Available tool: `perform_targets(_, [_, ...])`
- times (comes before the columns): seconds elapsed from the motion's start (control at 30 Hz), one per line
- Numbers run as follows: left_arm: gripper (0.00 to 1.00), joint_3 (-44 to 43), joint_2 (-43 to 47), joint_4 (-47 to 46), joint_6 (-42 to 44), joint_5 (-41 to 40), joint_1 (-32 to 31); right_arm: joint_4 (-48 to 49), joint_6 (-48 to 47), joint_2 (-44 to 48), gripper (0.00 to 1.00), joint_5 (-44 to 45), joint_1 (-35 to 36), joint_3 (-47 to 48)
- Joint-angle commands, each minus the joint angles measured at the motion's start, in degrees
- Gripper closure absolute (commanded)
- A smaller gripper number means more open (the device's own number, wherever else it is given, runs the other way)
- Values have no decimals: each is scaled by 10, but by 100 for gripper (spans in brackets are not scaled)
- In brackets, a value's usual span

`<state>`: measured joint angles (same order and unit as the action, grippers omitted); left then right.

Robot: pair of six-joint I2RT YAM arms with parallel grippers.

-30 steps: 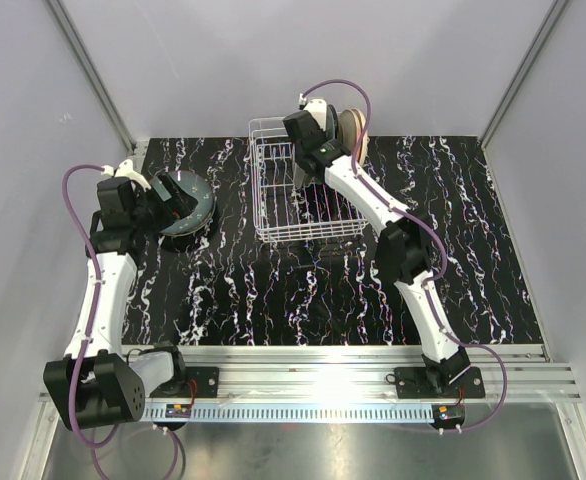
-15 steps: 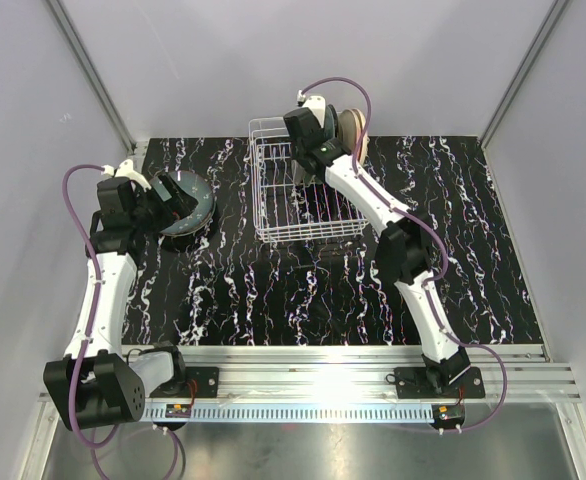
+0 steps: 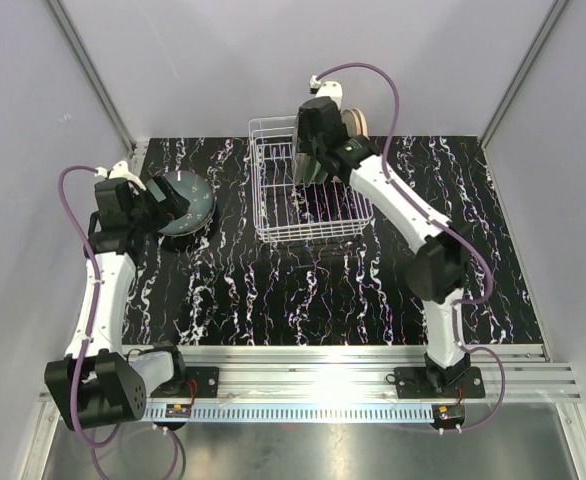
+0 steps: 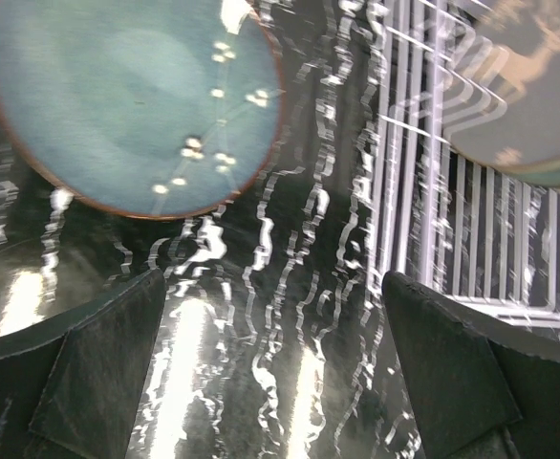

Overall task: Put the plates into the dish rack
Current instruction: Insert the plate into the dish rack

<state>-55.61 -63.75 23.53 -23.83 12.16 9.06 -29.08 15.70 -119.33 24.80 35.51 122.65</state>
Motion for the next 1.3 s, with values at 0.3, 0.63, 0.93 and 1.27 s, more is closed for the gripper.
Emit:
perform_targets(0.3, [1, 21, -30, -22, -17, -82, 50, 132, 31, 241, 45, -171, 4, -291])
perform_targets(0.63, [3, 8, -74, -51, -59, -75, 83, 225, 95, 376, 44, -220, -25, -525])
perform_targets(0.93, [6, -41, -184, -60, -86, -100, 84, 255, 119, 413, 42, -246, -69, -616])
perform_targets(1.27, [12, -83, -271, -64, -93, -119, 86, 267, 113, 426, 41, -266, -98, -641])
